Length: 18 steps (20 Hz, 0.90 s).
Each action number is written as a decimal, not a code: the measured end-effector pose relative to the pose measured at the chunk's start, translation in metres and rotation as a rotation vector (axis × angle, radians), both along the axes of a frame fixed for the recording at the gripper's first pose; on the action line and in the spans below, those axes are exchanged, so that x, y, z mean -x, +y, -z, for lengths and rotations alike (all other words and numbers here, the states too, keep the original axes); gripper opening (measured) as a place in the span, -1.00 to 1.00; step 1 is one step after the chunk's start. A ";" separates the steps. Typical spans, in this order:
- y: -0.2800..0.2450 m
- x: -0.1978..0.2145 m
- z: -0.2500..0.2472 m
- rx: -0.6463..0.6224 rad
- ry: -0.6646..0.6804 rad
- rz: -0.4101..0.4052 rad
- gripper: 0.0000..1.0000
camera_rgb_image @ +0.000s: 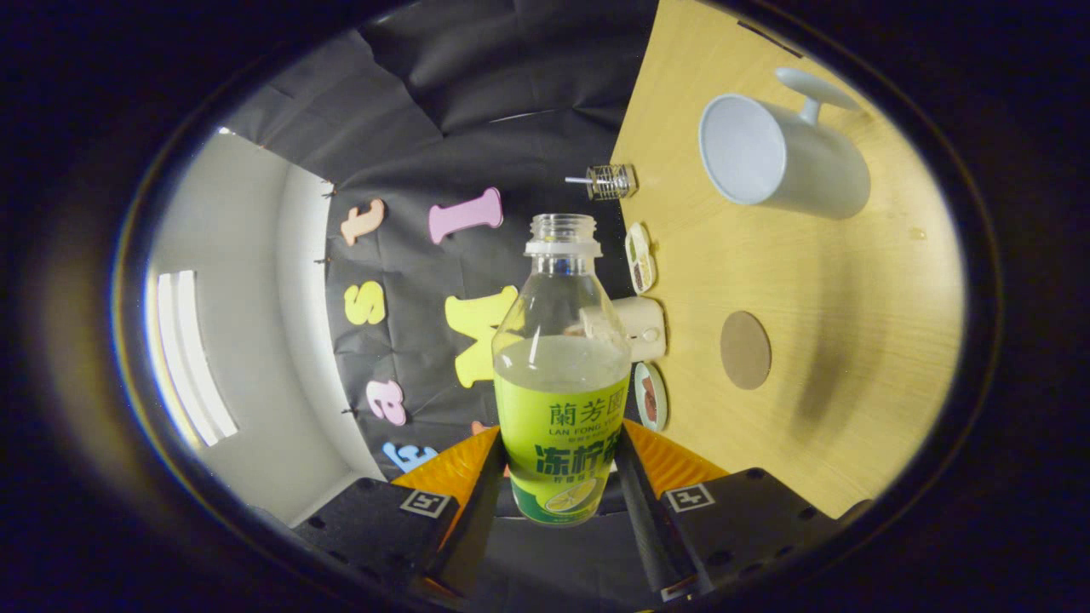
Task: Take the bottle from table, then pour the juice into the cup, finally place the bottle on the coaster
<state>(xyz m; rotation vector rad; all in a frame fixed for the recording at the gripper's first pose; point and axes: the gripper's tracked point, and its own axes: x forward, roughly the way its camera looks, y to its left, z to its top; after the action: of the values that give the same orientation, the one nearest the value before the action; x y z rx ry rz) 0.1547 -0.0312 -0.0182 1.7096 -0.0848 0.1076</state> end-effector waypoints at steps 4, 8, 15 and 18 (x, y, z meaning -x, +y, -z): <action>-0.004 0.001 -0.007 -0.054 -0.020 0.002 0.53; -0.008 -0.002 -0.008 -0.084 -0.025 0.010 0.53; -0.018 -0.015 -0.012 -0.149 -0.031 0.013 0.53; -0.020 -0.011 -0.017 -0.169 -0.038 0.013 0.53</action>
<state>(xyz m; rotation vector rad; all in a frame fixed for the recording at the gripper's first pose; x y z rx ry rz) 0.1661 -0.0510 -0.0015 1.8756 -0.1361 0.1265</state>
